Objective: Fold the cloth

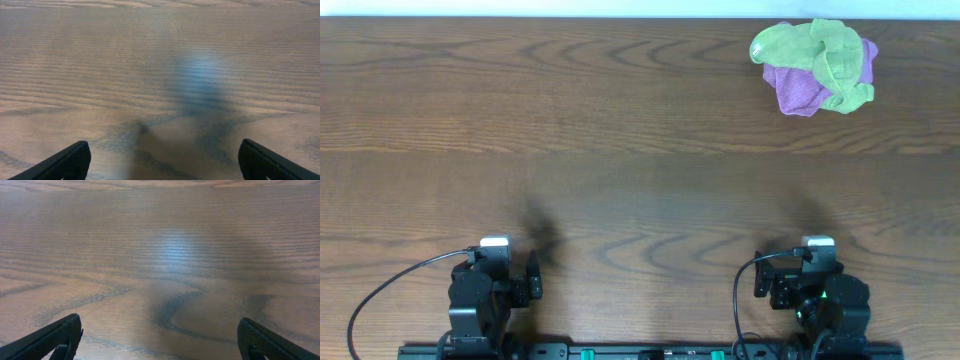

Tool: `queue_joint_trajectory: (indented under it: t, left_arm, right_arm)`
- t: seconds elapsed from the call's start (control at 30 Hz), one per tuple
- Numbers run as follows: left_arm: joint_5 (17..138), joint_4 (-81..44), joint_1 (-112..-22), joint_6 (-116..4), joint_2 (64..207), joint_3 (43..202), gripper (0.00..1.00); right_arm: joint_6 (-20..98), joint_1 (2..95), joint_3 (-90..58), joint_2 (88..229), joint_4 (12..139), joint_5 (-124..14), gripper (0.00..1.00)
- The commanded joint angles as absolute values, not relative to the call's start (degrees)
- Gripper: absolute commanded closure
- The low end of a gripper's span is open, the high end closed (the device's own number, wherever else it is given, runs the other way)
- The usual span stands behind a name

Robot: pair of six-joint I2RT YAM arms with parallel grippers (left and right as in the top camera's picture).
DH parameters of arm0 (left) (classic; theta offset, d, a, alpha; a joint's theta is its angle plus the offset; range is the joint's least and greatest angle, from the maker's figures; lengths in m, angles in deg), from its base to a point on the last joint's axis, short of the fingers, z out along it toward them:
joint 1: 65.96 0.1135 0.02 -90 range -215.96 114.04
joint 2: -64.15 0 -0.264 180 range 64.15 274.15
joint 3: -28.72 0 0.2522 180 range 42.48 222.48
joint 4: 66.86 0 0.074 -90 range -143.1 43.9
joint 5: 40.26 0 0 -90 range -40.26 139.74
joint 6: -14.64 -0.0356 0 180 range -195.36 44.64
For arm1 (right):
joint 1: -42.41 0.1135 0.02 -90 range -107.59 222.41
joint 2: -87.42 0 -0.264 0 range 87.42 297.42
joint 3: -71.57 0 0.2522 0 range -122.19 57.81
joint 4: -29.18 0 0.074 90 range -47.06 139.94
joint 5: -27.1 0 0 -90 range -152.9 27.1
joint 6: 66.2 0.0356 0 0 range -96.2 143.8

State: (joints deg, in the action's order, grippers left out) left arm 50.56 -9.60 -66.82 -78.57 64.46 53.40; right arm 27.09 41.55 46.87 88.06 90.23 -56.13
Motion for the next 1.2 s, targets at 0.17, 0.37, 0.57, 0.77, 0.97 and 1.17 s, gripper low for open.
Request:
queue_joint_trajectory:
  t: [0.17, 0.37, 0.57, 0.77, 0.97, 1.17]
  left_arm:
    - [49.5, -7.0, -66.9, -78.4, 64.4, 52.8, 0.05]
    - [49.5, -7.0, -66.9, -78.4, 64.4, 52.8, 0.05]
    - [49.5, -7.0, -66.9, -78.4, 64.4, 52.8, 0.05]
    - [49.5, -7.0, -66.9, -78.4, 64.4, 52.8, 0.05]
    - [49.5, -7.0, -66.9, -78.4, 64.4, 52.8, 0.05]
    - [49.5, -7.0, -66.9, -78.4, 64.4, 52.8, 0.05]
  right_arm:
    - [29.8, 42.2, 46.8, 87.9, 88.2, -55.3, 0.01]
    - [34.0, 42.2, 45.5, 87.9, 85.8, -55.3, 0.01]
    - [34.1, 42.2, 42.7, 88.3, 85.8, -55.4, 0.01]
    - [34.5, 42.2, 38.0, 93.4, 86.3, -55.6, 0.01]
    - [36.3, 42.2, 30.8, 104.8, 87.7, -56.1, 0.01]
    - [41.5, 42.2, 21.4, 118.6, 87.7, -56.0, 0.01]
